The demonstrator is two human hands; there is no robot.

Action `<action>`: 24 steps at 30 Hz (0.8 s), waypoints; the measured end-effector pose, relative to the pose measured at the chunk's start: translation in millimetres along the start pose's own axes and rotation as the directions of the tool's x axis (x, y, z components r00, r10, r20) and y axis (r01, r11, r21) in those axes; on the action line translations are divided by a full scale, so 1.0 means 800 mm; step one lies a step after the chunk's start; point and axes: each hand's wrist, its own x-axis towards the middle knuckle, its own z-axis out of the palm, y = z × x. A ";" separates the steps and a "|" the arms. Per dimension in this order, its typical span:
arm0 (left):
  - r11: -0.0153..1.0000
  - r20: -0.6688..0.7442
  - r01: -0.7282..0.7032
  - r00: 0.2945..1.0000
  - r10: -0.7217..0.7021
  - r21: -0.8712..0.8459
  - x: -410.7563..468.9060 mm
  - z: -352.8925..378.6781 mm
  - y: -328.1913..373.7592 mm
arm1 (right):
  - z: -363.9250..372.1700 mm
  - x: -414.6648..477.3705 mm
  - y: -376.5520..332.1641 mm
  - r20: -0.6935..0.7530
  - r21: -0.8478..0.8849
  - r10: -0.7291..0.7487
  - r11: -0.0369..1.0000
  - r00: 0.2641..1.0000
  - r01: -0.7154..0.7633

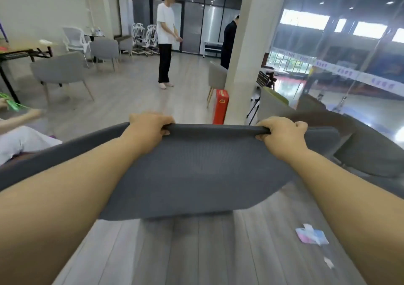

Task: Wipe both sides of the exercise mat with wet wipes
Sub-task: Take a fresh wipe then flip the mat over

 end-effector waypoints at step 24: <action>0.998 0.593 -0.047 0.805 0.021 0.029 -0.617 0.198 0.111 | 0.088 -0.655 0.003 0.610 -0.133 0.203 0.979 0.766 -0.153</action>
